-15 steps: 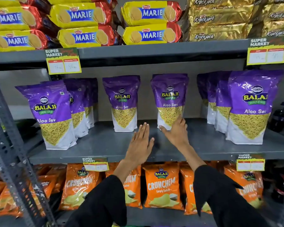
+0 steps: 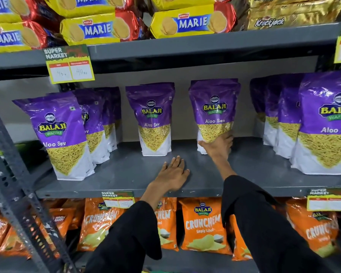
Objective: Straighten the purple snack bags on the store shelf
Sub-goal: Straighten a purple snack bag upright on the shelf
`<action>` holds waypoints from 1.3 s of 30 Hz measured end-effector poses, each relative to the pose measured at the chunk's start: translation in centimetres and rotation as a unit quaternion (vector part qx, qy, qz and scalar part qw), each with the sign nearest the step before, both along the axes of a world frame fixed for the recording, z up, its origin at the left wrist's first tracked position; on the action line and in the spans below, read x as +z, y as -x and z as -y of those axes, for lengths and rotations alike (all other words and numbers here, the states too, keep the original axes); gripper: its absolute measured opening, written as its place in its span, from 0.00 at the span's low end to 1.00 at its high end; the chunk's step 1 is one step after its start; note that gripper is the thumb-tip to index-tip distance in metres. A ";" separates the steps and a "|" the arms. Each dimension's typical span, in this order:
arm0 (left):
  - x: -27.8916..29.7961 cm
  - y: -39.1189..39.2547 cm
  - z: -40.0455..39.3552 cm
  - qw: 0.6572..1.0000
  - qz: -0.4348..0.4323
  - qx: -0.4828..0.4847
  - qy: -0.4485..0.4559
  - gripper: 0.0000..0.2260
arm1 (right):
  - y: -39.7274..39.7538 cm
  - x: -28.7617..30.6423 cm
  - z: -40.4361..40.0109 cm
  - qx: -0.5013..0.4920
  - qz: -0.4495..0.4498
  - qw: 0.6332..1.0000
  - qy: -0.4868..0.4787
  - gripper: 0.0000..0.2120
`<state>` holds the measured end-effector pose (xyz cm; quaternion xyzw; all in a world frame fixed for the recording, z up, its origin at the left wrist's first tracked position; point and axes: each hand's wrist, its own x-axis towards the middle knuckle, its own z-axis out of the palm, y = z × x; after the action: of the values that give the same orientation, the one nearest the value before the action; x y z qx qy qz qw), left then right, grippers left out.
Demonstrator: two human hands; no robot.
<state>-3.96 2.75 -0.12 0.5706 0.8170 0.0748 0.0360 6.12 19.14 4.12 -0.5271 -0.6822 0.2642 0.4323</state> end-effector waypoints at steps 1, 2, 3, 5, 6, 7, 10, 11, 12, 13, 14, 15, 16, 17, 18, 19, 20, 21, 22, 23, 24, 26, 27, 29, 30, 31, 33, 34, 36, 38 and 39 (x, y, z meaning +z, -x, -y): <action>0.0 0.0 0.0 1.000 -0.002 -0.002 0.004 0.30 | 0.1 -0.1 0.0 -0.003 -0.004 1.000 -0.003 0.67; 0.0 0.0 -0.1 1.000 -0.003 -0.003 0.005 0.30 | 0.1 -0.2 0.0 -0.006 -0.009 1.000 -0.005 0.66; 0.0 0.1 -0.1 1.000 -0.003 -0.003 0.004 0.29 | 0.1 -0.3 0.0 -0.006 -0.013 1.000 -0.005 0.65; 0.0 0.1 0.0 1.000 -0.001 -0.002 0.002 0.29 | 0.1 -0.4 0.1 -0.004 -0.023 1.000 -0.005 0.64; 0.0 0.1 0.0 1.000 0.000 -0.002 0.002 0.29 | 0.0 -0.4 0.2 -0.005 -0.024 1.000 -0.007 0.64; 0.0 0.0 0.1 1.000 0.001 -0.002 0.003 0.29 | -0.1 -0.4 0.3 -0.006 -0.024 1.000 -0.011 0.64; 0.1 -0.1 0.2 1.000 0.002 -0.004 0.004 0.29 | -0.4 -0.5 1.0 -0.013 -0.023 1.000 -0.016 0.63; 0.2 -0.1 0.3 1.000 0.003 -0.004 0.004 0.29 | -0.6 -0.5 1.2 -0.011 -0.025 0.999 -0.016 0.63; 0.2 -0.1 0.3 1.000 0.002 -0.004 0.005 0.29 | -0.8 -0.5 1.4 -0.010 -0.026 0.999 -0.016 0.63; 0.2 -0.2 0.4 1.000 0.000 -0.003 0.006 0.29 | -1.1 -0.5 1.7 -0.009 -0.026 0.999 -0.016 0.63; 0.3 -0.2 0.4 1.000 -0.002 -0.003 0.007 0.29 | -1.4 -0.5 1.9 -0.008 -0.026 0.999 -0.016 0.63; 0.3 -0.3 0.4 1.000 -0.003 -0.003 0.008 0.29 | -1.7 -0.5 2.2 -0.007 -0.027 0.999 -0.017 0.64; 0.4 -0.3 0.5 1.000 -0.002 -0.003 0.009 0.29 | -2.0 -0.5 2.5 -0.007 -0.028 0.999 -0.019 0.63; 0.4 -0.4 0.5 1.000 0.000 -0.002 0.009 0.29 | -2.3 -0.5 2.9 -0.008 -0.029 0.999 -0.021 0.63; 0.5 -0.4 0.5 1.000 0.000 -0.002 0.009 0.29 | -2.6 -0.6 3.3 -0.009 -0.030 0.999 -0.022 0.63; 0.5 -0.5 0.6 1.000 0.000 -0.002 0.009 0.29 | -2.9 -0.6 3.7 -0.010 -0.031 0.999 -0.023 0.63; 0.6 -0.6 0.6 1.000 -0.001 -0.001 0.009 0.29 | -3.3 -0.7 4.1 -0.009 -0.033 0.999 -0.024 0.63; 0.6 -0.7 0.7 1.000 -0.002 0.000 0.009 0.29 | -3.6 -0.7 4.5 -0.009 -0.034 0.999 -0.024 0.63; 0.6 -0.7 0.8 1.000 -0.003 0.000 0.008 0.29 | -4.0 -0.8 4.9 -0.007 -0.034 0.999 -0.025 0.63; 0.7 -0.8 0.8 1.000 -0.005 0.001 0.008 0.29 | -4.3 -0.9 5.4 -0.006 -0.034 0.999 -0.026 0.63; 0.7 -0.8 0.9 1.000 -0.007 0.001 0.007 0.30 | -4.7 -1.0 5.8 -0.005 -0.033 0.999 -0.029 0.63; 0.7 -0.8 0.9 1.000 -0.010 0.003 0.007 0.30 | -5.2 -1.2 6.5 -0.002 -0.033 0.999 -0.035 0.63; 0.8 -0.9 1.0 1.000 -0.012 0.003 0.006 0.29 | -5.6 -1.2 6.9 -0.001 -0.034 0.999 -0.038 0.64; 0.9 -1.1 1.1 1.000 -0.015 0.003 0.006 0.29 | -6.4 -1.4 7.7 -0.002 -0.031 0.999 -0.043 0.64; 0.9 -1.2 1.1 1.000 -0.015 0.004 0.006 0.29 | -6.8 -1.5 8.1 -0.004 -0.029 0.999 -0.045 0.64; 0.9 -1.3 1.2 1.000 -0.015 0.005 0.005 0.29 | -7.1 -1.6 8.5 -0.007 -0.026 0.999 -0.047 0.63; 0.9 -1.4 1.2 1.000 -0.014 0.007 0.002 0.29 | -7.7 -1.7 9.2 -0.010 -0.023 0.998 -0.050 0.63; 0.9 -1.4 1.3 1.000 -0.015 0.007 0.001 0.29 | -8.0 -1.8 9.5 -0.013 -0.020 0.998 -0.051 0.63; 0.8 -1.4 1.2 1.000 -0.018 0.008 0.000 0.29 | -8.5 -1.9 9.9 -0.018 -0.015 0.998 -0.057 0.63; 0.7 -1.4 1.2 1.000 -0.017 0.009 0.000 0.29 | -8.9 -2.2 10.2 -0.023 -0.013 0.998 -0.063 0.62; 0.7 -1.4 1.2 1.000 -0.017 0.010 -0.001 0.29 | -9.0 -2.3 10.3 -0.027 -0.013 0.997 -0.066 0.62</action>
<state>-2.56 1.56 0.58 0.5632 0.8234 0.0661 0.0214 15.14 8.81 1.83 -0.5124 -0.6780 0.2133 0.4819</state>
